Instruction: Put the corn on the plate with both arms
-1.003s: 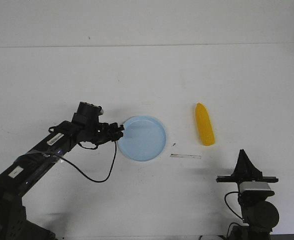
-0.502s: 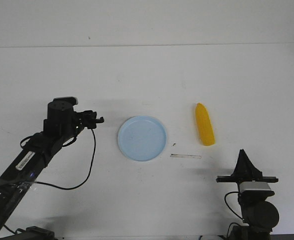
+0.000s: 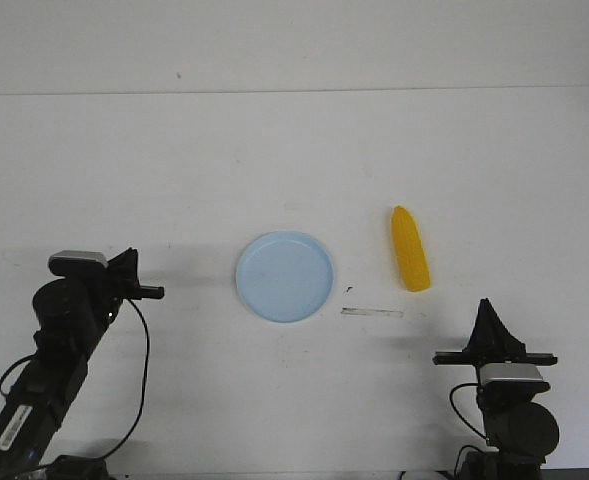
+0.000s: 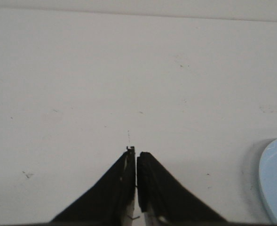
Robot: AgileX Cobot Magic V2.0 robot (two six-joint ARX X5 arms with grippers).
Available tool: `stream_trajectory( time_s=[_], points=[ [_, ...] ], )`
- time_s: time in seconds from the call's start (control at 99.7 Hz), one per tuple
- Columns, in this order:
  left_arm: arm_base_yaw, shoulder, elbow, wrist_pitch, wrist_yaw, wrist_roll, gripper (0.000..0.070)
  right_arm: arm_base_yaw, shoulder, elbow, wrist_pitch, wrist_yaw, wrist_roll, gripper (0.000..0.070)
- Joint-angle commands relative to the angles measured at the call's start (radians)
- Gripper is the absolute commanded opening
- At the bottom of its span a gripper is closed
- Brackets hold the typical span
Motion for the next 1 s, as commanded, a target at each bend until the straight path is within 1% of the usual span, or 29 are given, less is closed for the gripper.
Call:
stream_trajectory(
  time_s=[0.0, 0.211, 0.371, 0.532, 0.682, 0.853, 0.993],
  points=[
    [0.008, -0.040, -0.013, 0.014, -0.001, 0.091, 0.0001, 0.001, 0.002, -0.001, 0.010, 0.000, -0.002, 0.0015],
    [0.006, -0.191, -0.030, -0.043, -0.005, 0.089, 0.0001, 0.001, 0.002, -0.001, 0.010, 0.000, -0.002, 0.0014],
    [0.007, -0.275, -0.030, -0.045, -0.006, 0.090, 0.0001, 0.001, 0.002, -0.001, 0.010, 0.000, -0.002, 0.0015],
    [0.006, -0.364, -0.030, -0.076, -0.043, 0.089, 0.0001, 0.001, 0.002, -0.001, 0.010, 0.000, -0.002, 0.0015],
    [0.007, -0.458, -0.030, -0.136, -0.101, 0.089, 0.0001, 0.001, 0.002, -0.001, 0.010, 0.000, -0.002, 0.0015],
    [0.006, -0.571, -0.030, -0.205, -0.101, 0.082, 0.0001, 0.001, 0.002, -0.001, 0.010, 0.000, -0.002, 0.0014],
    [0.006, -0.650, -0.030, -0.298, -0.101, 0.082, 0.0001, 0.001, 0.002, -0.001, 0.010, 0.000, -0.002, 0.0015]
  ],
)
